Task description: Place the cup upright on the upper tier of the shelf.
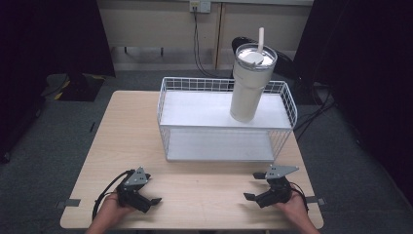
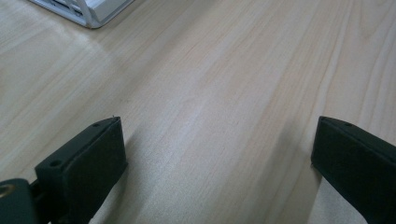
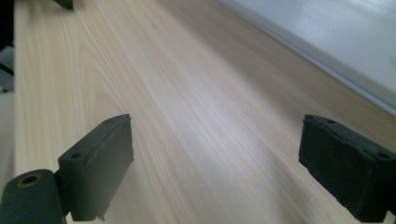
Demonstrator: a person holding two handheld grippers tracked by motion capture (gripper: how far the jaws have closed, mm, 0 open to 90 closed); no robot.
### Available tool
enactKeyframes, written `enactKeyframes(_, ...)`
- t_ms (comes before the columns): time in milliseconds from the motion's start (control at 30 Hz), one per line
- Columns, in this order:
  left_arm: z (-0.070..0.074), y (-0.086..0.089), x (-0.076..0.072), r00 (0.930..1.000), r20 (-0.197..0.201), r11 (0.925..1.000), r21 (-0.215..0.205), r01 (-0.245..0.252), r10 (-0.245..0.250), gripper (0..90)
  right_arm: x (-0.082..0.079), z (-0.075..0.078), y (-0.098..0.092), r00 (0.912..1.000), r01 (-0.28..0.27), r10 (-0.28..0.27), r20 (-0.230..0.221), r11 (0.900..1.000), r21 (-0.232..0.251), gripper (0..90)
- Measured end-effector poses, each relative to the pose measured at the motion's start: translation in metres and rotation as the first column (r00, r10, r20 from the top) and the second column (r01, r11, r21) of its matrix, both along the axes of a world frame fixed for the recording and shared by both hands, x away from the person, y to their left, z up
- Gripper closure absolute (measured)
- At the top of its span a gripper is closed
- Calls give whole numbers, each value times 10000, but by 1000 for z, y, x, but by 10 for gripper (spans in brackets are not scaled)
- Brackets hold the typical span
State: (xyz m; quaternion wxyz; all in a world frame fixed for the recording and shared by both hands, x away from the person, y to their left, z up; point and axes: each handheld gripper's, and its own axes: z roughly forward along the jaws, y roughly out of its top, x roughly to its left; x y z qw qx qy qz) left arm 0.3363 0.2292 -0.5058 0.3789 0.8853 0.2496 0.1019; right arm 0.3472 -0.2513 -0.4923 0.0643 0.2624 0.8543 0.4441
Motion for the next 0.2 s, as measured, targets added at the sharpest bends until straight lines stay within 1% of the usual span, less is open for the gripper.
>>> enactKeyframes(33,0,0,0,10000,2,10000,3,-6,6,25,-1,-3,0,10000,9,-9,-18,10000,-59,98)
enactKeyframes(100,0,0,0,10000,3,10000,2,-8,8,25,-2,-8,1,10000,-16,19,70,9991,-414,98)
enactKeyframes(133,0,0,0,10000,2,10000,0,-10,10,25,-2,-10,2,9999,-161,160,-26,9976,-668,98)
enactKeyframes(167,0,0,0,10000,4,10000,7,-22,22,25,-3,-10,4,9997,-185,196,110,9955,-924,98)
enactKeyframes(200,0,0,0,10000,2,10000,3,-43,43,25,-4,-10,5,9991,-239,274,310,9939,-1080,99)
